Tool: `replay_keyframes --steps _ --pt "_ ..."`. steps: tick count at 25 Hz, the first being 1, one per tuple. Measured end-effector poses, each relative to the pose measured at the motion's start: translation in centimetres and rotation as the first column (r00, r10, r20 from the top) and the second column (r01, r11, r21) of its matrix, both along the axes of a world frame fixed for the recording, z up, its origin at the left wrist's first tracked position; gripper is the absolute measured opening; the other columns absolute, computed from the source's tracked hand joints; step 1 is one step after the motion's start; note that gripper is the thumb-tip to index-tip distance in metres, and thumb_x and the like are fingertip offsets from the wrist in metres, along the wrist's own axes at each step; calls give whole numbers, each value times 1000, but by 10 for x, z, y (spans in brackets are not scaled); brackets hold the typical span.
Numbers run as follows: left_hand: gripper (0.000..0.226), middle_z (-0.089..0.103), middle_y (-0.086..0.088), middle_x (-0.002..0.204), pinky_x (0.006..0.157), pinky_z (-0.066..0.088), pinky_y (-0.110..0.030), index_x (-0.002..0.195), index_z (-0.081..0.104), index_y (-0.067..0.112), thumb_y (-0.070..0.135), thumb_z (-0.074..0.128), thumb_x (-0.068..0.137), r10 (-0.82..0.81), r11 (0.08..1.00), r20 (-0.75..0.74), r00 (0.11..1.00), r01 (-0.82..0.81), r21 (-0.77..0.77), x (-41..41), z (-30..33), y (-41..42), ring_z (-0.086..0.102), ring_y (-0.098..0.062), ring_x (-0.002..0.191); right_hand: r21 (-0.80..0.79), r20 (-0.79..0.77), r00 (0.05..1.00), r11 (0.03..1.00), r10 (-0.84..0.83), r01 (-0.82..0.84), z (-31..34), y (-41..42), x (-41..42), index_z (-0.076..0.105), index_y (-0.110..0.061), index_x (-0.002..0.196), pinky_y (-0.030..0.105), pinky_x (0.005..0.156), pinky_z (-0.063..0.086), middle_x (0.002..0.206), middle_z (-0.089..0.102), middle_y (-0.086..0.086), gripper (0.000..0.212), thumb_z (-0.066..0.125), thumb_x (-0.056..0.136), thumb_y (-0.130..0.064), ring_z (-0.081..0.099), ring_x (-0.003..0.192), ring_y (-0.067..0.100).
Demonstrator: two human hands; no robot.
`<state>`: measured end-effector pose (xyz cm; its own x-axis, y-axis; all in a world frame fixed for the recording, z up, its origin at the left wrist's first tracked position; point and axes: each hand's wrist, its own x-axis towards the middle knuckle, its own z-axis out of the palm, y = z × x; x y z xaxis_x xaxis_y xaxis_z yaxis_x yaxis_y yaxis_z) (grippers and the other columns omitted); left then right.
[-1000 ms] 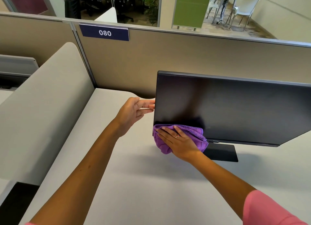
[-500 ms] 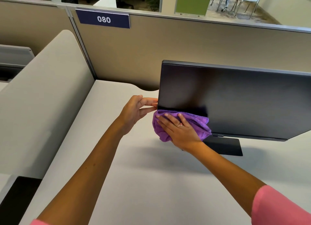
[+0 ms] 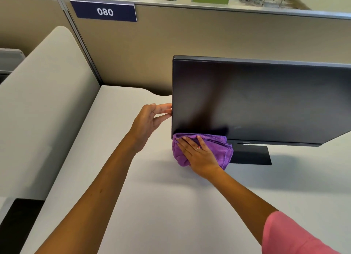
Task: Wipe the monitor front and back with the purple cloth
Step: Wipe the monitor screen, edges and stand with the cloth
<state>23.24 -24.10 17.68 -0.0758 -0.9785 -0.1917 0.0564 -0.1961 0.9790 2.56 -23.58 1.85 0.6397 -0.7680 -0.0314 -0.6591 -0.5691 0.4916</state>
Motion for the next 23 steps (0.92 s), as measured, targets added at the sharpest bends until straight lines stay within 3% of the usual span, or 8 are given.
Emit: replay_keyframes --steps 3,5,11,14,18,23 --pt "53 60 6 130 95 36 -20 125 59 20 26 13 101 -6 1000 -34 999 6 1 -1 -11 6 54 -10 122 101 34 995 991 -92 88 0 6 -19 -23 -15 143 53 106 -28 150 -25 2 73 32 98 -31 -32 134 24" --pt "52 58 6 134 101 33 -25 129 57 20 26 14 100 -16 1000 -33 999 17 25 -1 -23 9 52 -11 125 140 85 982 978 -171 158 -3 11 -29 -27 -17 141 51 105 -31 148 -30 1 74 30 98 -35 -37 132 23" --pt "44 55 2 136 107 33 -31 120 58 26 31 21 98 -7 1000 28 1000 7 18 -6 -47 16 50 -16 127 202 185 968 970 -173 135 -6 15 7 -17 -18 146 49 103 -32 158 -14 1 73 30 97 -45 -35 134 23" --pt "44 53 4 137 106 35 -31 119 55 32 40 27 86 -32 999 80 996 31 8 -10 -46 19 51 -15 125 227 230 958 967 -170 117 -7 17 36 -9 -18 149 47 105 -28 159 -8 1 70 29 97 -46 -21 142 23" --pt "43 46 6 144 110 30 -35 131 48 32 34 25 95 -17 999 105 994 12 50 -16 -45 22 44 -15 132 243 264 943 960 -203 139 -5 21 42 -6 -19 150 48 107 -24 160 -4 0 67 26 98 -48 -9 146 23" --pt "42 44 9 144 113 25 -36 129 48 32 26 20 99 17 998 103 995 -23 55 -20 -33 28 40 -13 135 238 221 943 951 -249 196 1 23 0 -9 -21 149 50 104 -28 159 -4 -2 68 27 98 -47 -7 146 22"
